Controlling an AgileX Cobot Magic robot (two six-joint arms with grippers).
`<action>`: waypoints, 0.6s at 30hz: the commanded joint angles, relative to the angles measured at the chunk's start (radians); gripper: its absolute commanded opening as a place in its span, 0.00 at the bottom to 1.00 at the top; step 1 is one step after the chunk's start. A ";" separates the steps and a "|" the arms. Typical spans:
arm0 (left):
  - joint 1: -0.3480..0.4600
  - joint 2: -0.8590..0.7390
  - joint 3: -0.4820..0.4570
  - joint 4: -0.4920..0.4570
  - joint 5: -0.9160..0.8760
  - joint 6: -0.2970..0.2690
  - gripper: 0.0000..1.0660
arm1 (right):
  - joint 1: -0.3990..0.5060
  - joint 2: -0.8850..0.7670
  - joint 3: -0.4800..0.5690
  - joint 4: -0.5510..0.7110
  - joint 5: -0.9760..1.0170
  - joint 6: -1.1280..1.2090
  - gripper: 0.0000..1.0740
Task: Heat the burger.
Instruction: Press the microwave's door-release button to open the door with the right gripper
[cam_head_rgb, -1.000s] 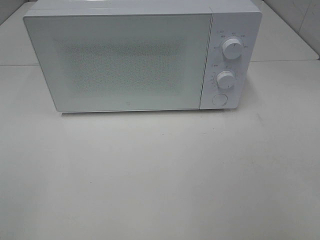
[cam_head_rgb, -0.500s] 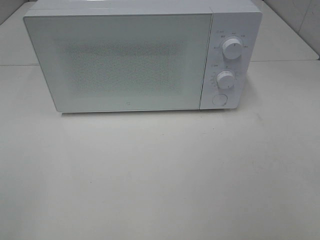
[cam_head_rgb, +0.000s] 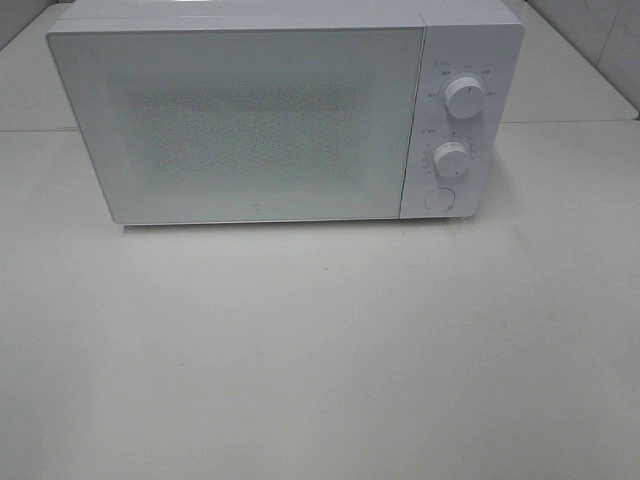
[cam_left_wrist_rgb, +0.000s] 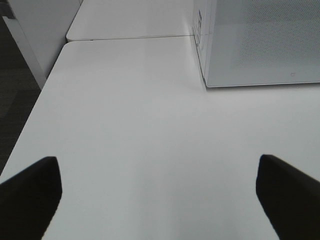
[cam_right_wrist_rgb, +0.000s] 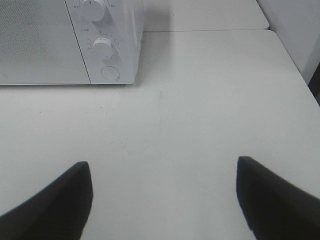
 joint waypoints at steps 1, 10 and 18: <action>0.001 -0.015 0.000 0.002 -0.015 -0.004 0.92 | -0.004 -0.028 0.002 -0.004 -0.004 0.006 0.71; 0.001 -0.015 0.000 0.002 -0.015 -0.004 0.92 | -0.003 -0.028 0.002 -0.005 -0.006 0.000 0.71; 0.001 -0.015 0.000 0.002 -0.015 -0.004 0.92 | -0.003 0.042 -0.025 -0.005 -0.128 -0.003 0.71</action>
